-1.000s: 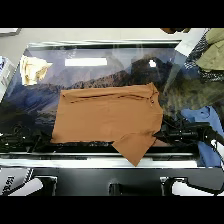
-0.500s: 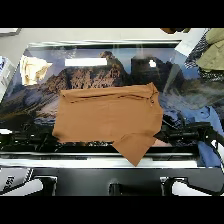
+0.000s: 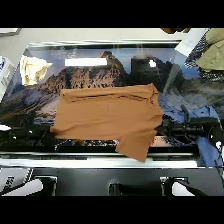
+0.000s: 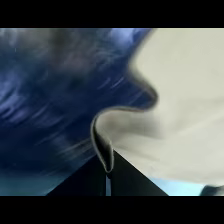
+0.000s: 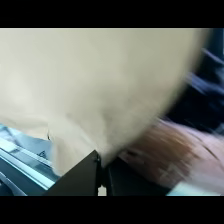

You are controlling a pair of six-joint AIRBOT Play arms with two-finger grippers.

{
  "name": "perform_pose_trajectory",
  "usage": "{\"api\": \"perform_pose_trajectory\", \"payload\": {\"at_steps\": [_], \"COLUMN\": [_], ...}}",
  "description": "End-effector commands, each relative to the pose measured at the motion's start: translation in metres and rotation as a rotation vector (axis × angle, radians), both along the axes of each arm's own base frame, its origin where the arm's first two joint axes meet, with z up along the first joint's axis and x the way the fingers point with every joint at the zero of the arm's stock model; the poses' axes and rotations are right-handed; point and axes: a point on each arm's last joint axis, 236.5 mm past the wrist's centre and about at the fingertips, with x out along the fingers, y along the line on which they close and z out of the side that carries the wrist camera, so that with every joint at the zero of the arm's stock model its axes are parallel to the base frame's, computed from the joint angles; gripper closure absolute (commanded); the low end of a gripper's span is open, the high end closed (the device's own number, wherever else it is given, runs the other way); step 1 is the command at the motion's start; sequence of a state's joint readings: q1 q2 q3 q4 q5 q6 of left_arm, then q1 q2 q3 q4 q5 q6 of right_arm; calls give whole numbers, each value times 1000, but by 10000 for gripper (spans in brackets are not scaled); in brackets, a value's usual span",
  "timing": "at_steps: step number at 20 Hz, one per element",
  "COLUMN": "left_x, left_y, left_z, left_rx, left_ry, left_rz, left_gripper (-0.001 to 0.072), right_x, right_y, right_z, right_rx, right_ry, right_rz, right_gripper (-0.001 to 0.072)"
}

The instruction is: Fold the clothes and pants, and hang the long-sleeved shirts on hangers.

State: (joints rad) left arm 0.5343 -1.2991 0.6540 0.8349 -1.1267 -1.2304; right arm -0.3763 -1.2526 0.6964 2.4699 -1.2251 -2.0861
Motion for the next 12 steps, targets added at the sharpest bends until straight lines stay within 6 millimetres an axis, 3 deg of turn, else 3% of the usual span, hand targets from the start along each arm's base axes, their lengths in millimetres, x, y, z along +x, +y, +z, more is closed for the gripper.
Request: {"api": "perform_pose_trajectory", "payload": {"at_steps": [1,4,7,9,12], "left_x": [45,100,139,141,107], "left_y": [-10,-9,-7,-4,8], "left_z": [57,146,272,361,469], "left_rx": [-2,107,204,280,463], "left_ry": [-166,-400,-668,-842,-1026], "left_rz": [-44,-94,-83,-53,36], "left_gripper": [695,695,695,695,695], "right_x": [56,125,152,141,83], "right_y": [17,16,3,0,3], "right_z": [58,153,274,359,466], "right_rx": [-100,-249,-343,-373,-400], "right_ry": [-204,-461,-696,-858,-1065], "right_rz": [18,-27,-91,-123,-167], "right_gripper": [686,687,687,686,686]}}
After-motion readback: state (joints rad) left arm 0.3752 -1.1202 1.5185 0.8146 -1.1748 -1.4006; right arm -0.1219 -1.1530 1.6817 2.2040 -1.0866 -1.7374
